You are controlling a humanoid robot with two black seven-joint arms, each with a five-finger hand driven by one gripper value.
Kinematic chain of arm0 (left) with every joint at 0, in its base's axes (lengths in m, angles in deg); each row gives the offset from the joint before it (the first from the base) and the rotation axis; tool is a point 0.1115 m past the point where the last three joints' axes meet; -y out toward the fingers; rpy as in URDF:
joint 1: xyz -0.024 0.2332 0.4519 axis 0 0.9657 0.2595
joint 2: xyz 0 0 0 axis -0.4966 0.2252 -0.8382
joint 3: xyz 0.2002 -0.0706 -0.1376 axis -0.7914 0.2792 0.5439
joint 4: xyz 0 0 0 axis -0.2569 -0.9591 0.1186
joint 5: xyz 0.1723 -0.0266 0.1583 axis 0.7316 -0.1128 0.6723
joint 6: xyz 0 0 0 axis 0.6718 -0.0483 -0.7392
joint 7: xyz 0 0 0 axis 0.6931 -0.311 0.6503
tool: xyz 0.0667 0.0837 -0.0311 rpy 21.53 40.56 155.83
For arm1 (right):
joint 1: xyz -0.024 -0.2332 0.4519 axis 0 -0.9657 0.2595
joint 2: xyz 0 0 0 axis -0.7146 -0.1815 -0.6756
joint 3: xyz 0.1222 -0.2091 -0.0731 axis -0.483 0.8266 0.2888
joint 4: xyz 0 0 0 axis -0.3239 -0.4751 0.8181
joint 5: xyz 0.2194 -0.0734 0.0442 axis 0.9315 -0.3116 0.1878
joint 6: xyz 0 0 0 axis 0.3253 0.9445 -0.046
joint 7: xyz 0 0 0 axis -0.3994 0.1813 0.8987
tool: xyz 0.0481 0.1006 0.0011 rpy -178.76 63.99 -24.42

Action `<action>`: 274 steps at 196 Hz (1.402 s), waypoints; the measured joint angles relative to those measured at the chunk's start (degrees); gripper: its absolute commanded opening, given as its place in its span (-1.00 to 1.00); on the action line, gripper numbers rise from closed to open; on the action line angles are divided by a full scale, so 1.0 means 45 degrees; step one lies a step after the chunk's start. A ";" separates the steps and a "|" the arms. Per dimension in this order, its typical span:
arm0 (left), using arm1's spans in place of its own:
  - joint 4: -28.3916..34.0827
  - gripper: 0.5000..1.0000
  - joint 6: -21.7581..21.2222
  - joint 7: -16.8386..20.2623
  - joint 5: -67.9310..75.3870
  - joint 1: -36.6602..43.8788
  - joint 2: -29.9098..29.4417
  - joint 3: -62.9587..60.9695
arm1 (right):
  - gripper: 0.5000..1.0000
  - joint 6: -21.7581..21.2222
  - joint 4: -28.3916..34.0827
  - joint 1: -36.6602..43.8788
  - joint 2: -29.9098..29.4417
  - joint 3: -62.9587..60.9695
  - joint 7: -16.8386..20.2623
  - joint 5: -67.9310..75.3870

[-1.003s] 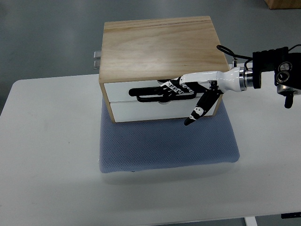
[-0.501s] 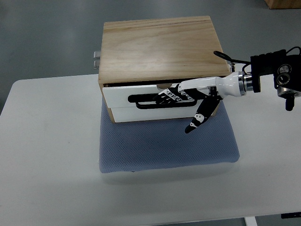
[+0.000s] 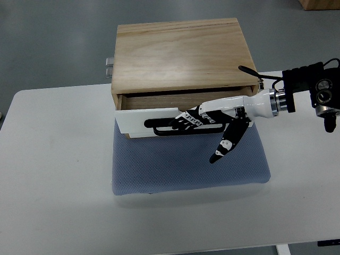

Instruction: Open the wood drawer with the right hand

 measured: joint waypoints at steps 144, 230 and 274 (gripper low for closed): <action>0.0000 1.00 0.0000 0.0000 -0.0001 -0.0001 0.0000 0.0000 | 0.82 -0.0483 0.0929 -0.0016 0.0893 -0.0293 -0.0069 0.0169; 0.0000 1.00 0.0000 0.0000 -0.0002 0.0005 0.0000 0.0000 | 0.82 -0.0707 0.1359 -0.0056 0.2370 -0.2663 -0.0025 0.1335; 0.0000 1.00 0.0000 0.0000 -0.0003 -0.0002 0.0000 0.0000 | 0.82 -0.0708 -0.0590 -0.0306 0.3084 -0.4200 -0.0017 0.3246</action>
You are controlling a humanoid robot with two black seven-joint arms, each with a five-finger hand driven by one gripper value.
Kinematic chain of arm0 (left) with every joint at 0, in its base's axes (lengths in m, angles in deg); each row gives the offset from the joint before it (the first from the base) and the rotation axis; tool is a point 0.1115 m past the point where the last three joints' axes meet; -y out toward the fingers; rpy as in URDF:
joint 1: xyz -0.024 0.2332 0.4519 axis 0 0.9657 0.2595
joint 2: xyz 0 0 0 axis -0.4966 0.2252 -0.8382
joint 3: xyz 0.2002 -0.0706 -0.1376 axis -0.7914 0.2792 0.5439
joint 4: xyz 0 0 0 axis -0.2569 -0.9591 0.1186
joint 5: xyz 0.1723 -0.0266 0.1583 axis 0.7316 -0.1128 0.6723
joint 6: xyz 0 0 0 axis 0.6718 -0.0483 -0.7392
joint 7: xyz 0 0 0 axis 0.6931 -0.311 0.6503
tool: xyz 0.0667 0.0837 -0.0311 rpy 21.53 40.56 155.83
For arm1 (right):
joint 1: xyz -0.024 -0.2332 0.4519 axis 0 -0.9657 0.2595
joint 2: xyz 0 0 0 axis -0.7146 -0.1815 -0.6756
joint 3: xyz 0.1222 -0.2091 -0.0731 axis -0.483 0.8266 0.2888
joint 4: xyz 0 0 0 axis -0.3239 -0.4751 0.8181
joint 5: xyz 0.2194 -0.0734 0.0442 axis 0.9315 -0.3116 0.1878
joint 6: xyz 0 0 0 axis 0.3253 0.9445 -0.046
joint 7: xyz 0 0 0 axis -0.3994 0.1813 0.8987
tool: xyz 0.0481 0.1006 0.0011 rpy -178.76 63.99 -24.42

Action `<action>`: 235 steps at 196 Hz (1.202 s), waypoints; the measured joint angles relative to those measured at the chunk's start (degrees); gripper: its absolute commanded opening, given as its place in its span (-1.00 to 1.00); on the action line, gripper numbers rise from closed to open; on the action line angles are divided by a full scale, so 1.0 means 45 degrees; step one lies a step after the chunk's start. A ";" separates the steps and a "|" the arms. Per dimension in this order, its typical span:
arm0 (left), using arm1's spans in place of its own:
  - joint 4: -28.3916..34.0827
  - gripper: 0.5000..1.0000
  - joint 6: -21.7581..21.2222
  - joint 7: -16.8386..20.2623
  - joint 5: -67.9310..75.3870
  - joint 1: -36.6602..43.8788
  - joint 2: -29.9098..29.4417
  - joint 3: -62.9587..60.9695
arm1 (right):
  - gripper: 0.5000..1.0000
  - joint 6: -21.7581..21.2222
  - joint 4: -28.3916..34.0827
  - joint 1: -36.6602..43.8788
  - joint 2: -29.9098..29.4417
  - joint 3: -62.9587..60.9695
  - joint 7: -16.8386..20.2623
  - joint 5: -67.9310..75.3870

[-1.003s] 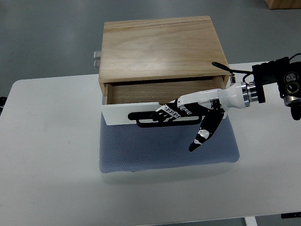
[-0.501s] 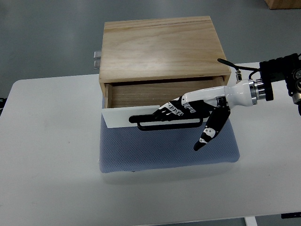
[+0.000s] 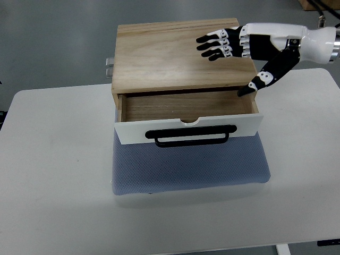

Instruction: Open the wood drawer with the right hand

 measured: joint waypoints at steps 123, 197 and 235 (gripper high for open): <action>0.0000 1.00 0.0000 0.0000 0.0000 0.0005 0.0000 0.0000 | 0.81 0.0028 -0.8781 -0.3098 -0.4100 -0.0195 0.1911 0.9445; 0.0000 1.00 0.0000 -0.0001 0.0000 0.0006 0.0000 0.0000 | 0.82 0.2100 -0.9994 -0.4000 -0.5984 -0.0204 0.3635 1.2797; 0.0000 1.00 0.0000 0.0000 0.0000 0.0010 0.0000 0.0000 | 0.82 0.2134 -1.0185 -0.4247 -0.6271 -0.0203 0.3593 1.2829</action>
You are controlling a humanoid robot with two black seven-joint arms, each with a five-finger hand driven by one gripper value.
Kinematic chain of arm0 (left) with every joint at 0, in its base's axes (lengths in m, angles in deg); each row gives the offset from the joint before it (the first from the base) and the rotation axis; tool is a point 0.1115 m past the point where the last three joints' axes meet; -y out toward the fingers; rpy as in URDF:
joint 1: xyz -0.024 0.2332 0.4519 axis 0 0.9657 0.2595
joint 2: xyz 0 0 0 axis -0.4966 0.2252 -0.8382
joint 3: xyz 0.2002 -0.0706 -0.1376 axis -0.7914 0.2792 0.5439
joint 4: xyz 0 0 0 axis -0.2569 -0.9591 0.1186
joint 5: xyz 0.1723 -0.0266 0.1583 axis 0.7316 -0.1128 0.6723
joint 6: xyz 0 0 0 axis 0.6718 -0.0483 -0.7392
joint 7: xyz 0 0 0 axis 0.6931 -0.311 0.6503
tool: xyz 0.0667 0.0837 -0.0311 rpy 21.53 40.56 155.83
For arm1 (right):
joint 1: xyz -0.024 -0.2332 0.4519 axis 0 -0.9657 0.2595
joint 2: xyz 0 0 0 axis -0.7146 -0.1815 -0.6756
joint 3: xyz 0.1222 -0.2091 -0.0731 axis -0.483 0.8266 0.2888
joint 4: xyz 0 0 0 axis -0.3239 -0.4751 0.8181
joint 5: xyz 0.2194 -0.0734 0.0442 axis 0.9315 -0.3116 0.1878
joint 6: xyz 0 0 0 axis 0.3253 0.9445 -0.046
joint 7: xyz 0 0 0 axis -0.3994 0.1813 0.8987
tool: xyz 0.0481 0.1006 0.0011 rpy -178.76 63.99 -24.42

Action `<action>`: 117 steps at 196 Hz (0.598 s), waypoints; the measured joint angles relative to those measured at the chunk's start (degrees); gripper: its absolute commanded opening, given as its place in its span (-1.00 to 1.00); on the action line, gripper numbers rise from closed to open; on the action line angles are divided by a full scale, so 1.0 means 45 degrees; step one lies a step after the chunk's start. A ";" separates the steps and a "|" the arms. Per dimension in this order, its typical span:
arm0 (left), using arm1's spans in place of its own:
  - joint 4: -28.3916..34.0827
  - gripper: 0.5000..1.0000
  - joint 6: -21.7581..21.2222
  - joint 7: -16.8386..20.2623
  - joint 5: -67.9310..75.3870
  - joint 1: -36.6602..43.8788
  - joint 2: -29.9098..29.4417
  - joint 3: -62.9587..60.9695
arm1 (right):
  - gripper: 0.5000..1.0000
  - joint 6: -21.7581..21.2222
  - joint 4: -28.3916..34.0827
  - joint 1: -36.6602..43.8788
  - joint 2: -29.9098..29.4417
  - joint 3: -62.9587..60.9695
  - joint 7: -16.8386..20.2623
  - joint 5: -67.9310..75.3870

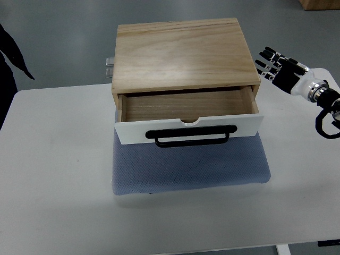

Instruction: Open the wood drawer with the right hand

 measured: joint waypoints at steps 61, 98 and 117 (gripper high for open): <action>0.0000 1.00 0.0000 0.0000 0.0000 -0.0006 0.0000 0.0000 | 0.82 -0.0040 -0.0055 -0.0354 -0.0125 0.0016 -0.0116 -0.0237; 0.0000 1.00 0.0000 0.0000 0.0000 -0.0007 0.0000 0.0000 | 0.82 -0.0031 -0.0055 -0.0549 -0.0260 0.0033 -0.0117 -0.0262; 0.0000 1.00 0.0000 0.0000 0.0000 -0.0006 0.0000 0.0000 | 0.82 -0.0024 -0.0055 -0.0625 -0.0276 0.0033 -0.0118 -0.0223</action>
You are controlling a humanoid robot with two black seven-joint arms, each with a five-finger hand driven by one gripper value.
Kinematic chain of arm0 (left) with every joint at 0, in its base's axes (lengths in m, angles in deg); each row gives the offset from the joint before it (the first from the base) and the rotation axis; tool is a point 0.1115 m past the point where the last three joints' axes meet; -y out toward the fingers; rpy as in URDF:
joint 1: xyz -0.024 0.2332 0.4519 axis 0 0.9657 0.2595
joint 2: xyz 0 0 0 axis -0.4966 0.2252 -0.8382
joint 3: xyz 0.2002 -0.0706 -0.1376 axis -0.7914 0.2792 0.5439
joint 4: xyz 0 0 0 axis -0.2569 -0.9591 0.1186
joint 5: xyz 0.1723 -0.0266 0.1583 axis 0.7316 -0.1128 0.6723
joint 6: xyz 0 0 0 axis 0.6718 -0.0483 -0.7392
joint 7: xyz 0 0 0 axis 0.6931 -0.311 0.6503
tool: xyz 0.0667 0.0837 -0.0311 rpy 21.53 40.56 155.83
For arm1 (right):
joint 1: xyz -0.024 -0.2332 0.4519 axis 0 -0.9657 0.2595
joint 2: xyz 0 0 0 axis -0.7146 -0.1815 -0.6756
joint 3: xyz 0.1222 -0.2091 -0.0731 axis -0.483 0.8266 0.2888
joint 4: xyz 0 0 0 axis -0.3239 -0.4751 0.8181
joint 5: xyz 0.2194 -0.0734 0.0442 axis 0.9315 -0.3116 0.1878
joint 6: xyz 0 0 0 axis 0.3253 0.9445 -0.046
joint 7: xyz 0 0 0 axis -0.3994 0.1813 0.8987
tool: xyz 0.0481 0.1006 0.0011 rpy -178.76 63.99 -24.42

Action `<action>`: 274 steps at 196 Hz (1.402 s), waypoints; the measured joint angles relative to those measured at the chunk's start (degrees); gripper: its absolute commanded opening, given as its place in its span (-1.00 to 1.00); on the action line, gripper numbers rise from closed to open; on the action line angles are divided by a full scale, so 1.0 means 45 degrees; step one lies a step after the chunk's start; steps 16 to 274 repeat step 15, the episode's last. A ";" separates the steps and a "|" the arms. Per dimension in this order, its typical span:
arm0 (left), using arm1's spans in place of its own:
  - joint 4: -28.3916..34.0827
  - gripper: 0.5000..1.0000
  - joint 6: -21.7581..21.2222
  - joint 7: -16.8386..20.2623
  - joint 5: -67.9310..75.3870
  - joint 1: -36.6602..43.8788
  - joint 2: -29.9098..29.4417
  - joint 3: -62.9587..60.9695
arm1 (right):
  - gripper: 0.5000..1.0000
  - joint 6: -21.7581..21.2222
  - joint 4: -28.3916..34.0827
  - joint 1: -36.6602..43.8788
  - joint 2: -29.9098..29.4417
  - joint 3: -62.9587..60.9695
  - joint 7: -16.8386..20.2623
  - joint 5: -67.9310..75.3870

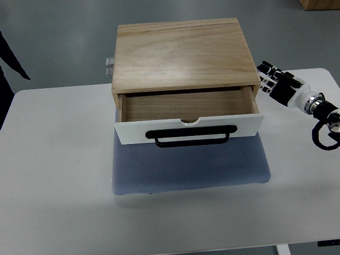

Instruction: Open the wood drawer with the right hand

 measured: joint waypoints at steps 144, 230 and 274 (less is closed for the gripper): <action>0.0000 1.00 0.0000 0.0000 0.0000 0.0002 0.0000 0.0000 | 0.82 0.0003 0.0000 -0.0074 -0.0003 0.0000 0.0000 0.0061; 0.0000 1.00 0.0000 0.0000 0.0000 0.0002 0.0000 0.0000 | 0.82 0.0003 0.0000 -0.0074 -0.0003 0.0000 0.0000 0.0061; 0.0000 1.00 0.0000 0.0000 0.0000 0.0002 0.0000 0.0000 | 0.82 0.0003 0.0000 -0.0074 -0.0003 0.0000 0.0000 0.0061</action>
